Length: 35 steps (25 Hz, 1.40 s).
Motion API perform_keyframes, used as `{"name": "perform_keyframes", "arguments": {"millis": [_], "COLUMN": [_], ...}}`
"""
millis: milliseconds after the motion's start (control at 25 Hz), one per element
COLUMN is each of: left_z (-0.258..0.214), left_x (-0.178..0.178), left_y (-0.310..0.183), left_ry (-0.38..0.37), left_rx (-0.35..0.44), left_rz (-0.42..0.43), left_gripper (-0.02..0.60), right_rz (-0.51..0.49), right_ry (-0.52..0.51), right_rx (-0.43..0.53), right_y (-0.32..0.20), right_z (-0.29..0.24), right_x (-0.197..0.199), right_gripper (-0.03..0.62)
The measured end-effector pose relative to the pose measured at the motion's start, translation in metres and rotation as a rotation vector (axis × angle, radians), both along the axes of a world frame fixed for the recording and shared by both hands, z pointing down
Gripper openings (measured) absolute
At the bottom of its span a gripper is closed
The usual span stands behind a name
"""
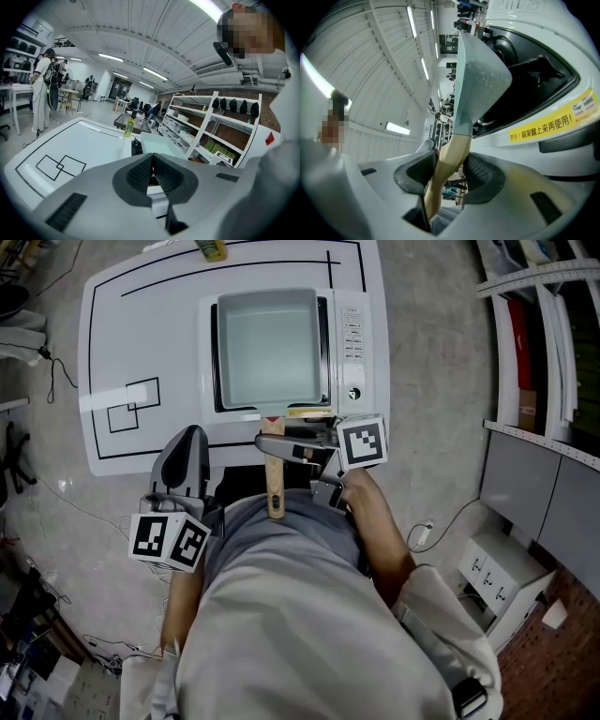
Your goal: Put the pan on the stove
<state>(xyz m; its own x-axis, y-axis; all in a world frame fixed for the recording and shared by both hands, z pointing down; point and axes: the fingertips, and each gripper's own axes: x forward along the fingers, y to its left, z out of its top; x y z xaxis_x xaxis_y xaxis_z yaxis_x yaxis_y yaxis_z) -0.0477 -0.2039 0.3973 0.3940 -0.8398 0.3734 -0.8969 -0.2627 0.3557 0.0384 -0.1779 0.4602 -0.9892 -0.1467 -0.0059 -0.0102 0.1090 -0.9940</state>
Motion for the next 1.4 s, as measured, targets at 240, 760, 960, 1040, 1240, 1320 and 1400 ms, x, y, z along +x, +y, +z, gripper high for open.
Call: {"name": "perform_keyframes", "arguments": {"millis": [240,760,960,1040,1240,1320,1400], "left_z": [0.001,0.007,0.004,0.003,-0.003,-0.004,-0.006], "left_x": [0.002,0.004,0.004,0.005,0.004,0.003,0.003], "left_y": [0.001,0.008,0.010,0.011,0.018,0.020,0.023], "left_ry": [0.007,0.034,0.041,0.047,0.066,0.071,0.071], "left_rx": [-0.005,-0.015,0.001,0.006,0.030,0.036,0.042], "left_rz": [0.001,0.023,0.038,0.043,0.051,0.052,0.056], "left_gripper": [0.008,0.008,0.008,0.008,0.008,0.008,0.008], "right_rz": [0.031,0.105,0.139,0.162,0.231,0.246,0.257], "right_ry": [-0.030,0.035,0.073,0.090,0.116,0.124,0.140], "right_rx": [-0.020,-0.020,-0.001,0.014,0.004,0.009,0.022], "right_y": [-0.002,-0.008,-0.005,-0.004,-0.003,-0.002,0.000], "right_z": [-0.005,0.003,0.000,0.000,0.000,-0.002,-0.004], "right_x": [0.000,0.009,0.014,0.017,0.029,0.032,0.036], "right_gripper": [0.193,0.202,0.201,0.201,0.201,0.201,0.201]}}
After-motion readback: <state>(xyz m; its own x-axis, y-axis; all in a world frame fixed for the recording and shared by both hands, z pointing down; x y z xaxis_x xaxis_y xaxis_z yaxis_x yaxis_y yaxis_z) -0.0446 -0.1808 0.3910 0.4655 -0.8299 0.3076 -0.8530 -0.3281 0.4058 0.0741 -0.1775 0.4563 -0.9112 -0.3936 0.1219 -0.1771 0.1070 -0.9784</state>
